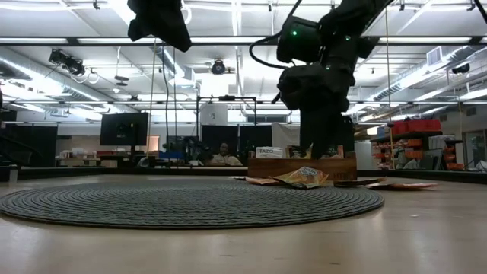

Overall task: Pick & Place Tea
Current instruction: Put the yellow tea bag into the middle section of the wooden organizer

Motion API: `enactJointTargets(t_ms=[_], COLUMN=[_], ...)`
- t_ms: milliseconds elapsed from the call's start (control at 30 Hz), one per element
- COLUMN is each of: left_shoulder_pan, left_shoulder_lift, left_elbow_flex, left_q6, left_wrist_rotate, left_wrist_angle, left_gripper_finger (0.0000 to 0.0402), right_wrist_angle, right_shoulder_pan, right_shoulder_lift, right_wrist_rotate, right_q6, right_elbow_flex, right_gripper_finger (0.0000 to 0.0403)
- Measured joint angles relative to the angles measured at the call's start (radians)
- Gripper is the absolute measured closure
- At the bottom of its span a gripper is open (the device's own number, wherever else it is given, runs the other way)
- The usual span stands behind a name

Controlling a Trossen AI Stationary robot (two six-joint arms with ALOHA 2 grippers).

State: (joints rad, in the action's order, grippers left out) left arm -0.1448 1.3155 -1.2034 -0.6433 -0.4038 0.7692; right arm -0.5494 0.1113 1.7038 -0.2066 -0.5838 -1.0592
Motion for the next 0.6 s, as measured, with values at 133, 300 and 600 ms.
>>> enactJointTargets(t_ms=[133,300,600], left_shoulder_pan=[0.0,0.0,0.0], left_shoulder_lift=[0.0,-0.001,-0.001], left_elbow_flex=[0.0,-0.001,-0.001], left_q6=[-0.003,-0.007,-0.027], left_wrist_rotate=[-0.001,-0.001,-0.001], left_wrist_angle=[0.0,0.0,-0.002], left_gripper_finger=[0.0334,0.0335,0.0335], right_wrist_angle=[0.02,0.033,0.042], right_shoulder_pan=[-0.024,-0.054,-0.063], right_shoulder_lift=[0.013,0.041,0.09], right_wrist_rotate=[0.006,0.013,0.056], right_q6=[0.006,0.016,0.014], right_elbow_flex=[0.0,0.0,-0.001], right_gripper_finger=[0.0197,0.0197,0.0205])
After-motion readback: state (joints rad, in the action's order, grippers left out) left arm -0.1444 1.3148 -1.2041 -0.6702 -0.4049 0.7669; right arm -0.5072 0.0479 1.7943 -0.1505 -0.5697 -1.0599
